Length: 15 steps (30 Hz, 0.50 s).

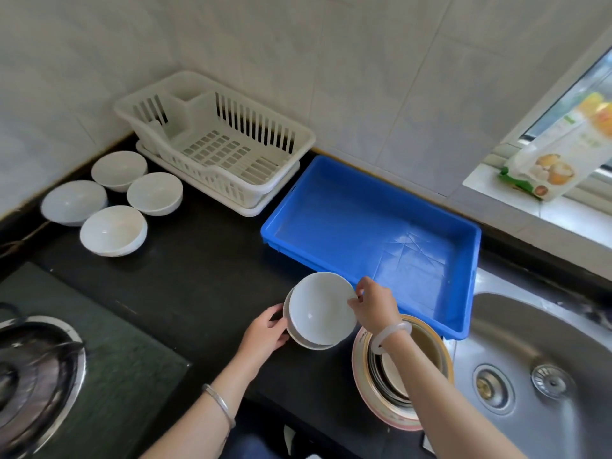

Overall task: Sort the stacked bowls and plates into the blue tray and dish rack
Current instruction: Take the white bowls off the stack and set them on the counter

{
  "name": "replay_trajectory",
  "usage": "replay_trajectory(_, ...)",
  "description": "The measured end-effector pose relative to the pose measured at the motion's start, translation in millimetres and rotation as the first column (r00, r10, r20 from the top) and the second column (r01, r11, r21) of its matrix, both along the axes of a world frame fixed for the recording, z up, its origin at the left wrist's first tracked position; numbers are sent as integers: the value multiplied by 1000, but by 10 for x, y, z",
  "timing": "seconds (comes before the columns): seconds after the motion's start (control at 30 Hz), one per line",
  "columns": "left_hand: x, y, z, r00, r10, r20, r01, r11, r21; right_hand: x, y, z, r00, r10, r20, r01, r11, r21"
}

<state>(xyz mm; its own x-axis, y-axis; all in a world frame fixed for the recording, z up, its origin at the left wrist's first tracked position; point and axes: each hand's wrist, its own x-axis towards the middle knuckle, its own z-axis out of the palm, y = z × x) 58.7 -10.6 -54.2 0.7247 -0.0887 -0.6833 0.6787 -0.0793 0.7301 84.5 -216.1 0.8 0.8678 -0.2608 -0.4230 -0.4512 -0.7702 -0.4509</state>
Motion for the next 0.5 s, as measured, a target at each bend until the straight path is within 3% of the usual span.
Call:
replay_trajectory(0.3,66,-51,19,999,43,-25,-43,999,-28,53,-154,133,987,-155,43,143,969,202)
replay_trajectory(0.5,109,163,43,989,149,-20,-149,989,26,154,-50,204,985,-149,90,121,957,263)
